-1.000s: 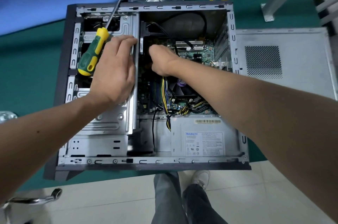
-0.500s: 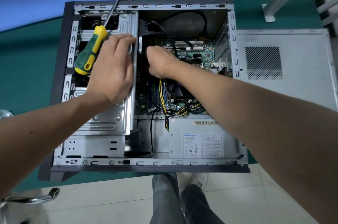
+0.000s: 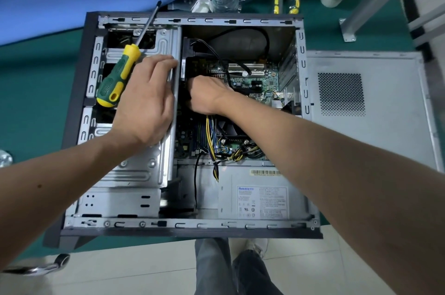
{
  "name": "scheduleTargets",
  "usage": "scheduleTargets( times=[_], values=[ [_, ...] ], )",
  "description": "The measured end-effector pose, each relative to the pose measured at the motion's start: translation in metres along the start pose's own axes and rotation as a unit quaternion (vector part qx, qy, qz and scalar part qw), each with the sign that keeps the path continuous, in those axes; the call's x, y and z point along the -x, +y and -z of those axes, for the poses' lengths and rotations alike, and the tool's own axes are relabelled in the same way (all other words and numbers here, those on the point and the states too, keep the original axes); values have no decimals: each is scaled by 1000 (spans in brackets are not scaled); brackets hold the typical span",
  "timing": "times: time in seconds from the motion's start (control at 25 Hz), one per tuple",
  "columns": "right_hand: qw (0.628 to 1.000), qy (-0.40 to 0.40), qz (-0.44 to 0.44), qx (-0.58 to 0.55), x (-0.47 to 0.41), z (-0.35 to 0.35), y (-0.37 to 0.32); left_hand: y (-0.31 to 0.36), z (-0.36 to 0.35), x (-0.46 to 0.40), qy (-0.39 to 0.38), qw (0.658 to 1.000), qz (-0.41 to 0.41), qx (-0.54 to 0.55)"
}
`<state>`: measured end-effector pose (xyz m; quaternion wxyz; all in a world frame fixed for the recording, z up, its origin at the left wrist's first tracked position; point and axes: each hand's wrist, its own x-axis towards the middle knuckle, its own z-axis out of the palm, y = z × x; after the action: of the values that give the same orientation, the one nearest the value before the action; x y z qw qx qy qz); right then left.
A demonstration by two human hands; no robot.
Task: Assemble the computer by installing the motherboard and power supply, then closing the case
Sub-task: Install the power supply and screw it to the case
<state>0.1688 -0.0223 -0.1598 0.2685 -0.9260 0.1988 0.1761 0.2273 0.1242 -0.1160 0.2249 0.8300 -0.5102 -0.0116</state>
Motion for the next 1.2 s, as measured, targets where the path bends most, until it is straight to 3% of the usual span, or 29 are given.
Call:
scheduleTargets(
  times=[0.48,1.2],
  values=[
    [999,-2,-26,-43,4,2,-1,1,0,0,1,1000,5,-2],
    [999,23,-30,-9,0,-4,-1,1,1,0,-1,1000,11,3]
  ],
)
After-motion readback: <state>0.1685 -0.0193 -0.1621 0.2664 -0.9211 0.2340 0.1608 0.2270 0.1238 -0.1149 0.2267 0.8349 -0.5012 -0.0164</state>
